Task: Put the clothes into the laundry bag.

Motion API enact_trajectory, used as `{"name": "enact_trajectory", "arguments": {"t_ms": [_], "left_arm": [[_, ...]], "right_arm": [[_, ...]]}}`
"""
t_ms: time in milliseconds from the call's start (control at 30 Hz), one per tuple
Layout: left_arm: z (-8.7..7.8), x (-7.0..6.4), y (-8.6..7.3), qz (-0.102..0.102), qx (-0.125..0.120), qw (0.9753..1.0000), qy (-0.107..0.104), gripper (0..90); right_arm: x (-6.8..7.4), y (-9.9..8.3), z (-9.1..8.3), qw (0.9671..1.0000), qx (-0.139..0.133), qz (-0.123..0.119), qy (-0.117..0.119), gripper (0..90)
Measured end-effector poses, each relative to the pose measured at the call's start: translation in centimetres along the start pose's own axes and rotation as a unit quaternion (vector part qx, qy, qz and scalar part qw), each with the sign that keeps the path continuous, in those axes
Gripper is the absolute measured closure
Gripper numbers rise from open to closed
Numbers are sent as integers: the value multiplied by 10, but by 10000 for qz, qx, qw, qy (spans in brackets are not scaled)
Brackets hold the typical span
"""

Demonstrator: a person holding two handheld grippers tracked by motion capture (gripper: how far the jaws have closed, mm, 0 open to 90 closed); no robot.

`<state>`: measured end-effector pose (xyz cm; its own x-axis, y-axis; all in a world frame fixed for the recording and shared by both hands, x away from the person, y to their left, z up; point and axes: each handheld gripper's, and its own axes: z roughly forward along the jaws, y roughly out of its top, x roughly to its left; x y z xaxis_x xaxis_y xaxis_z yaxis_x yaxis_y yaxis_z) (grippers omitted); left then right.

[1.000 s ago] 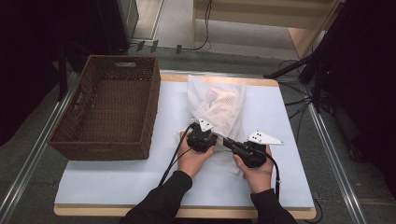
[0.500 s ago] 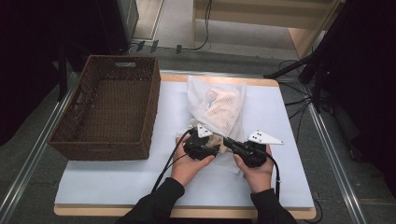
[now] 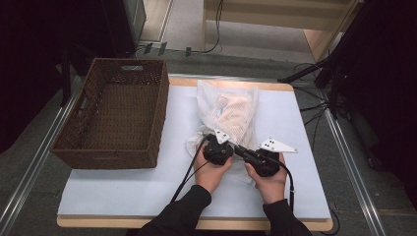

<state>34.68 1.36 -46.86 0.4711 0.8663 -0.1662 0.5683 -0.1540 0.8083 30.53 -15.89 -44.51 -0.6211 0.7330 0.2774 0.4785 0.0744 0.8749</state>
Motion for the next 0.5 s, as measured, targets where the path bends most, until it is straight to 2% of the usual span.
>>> {"name": "enact_trajectory", "arguments": {"t_ms": [33,67,133,167,200,267,300,500], "left_arm": [[1,4,2,-178,-96,9997,111,804],[4,7,3,-364,-89,9991,210,803],[13,9,3,-463,186,9987,105,793],[15,8,2,-448,279,9986,18,784],[15,8,2,-309,353,9989,-79,772],[12,9,1,-210,407,9989,-119,738],[10,10,1,-180,421,9987,-211,722],[-4,11,-4,136,502,9984,-229,559]], "right_arm": [[0,0,0,10000,24,11,-12,891],[-1,0,0,10000,32,-1,-26,891],[-3,-1,0,9999,47,82,-108,891],[-4,-1,0,9999,46,113,-120,891],[-4,-1,-1,9998,40,109,-140,891],[-7,-1,-3,9998,7,135,-154,891],[-8,-1,-4,9998,2,149,-154,891],[-9,0,-5,9996,-16,187,-187,891]]}}
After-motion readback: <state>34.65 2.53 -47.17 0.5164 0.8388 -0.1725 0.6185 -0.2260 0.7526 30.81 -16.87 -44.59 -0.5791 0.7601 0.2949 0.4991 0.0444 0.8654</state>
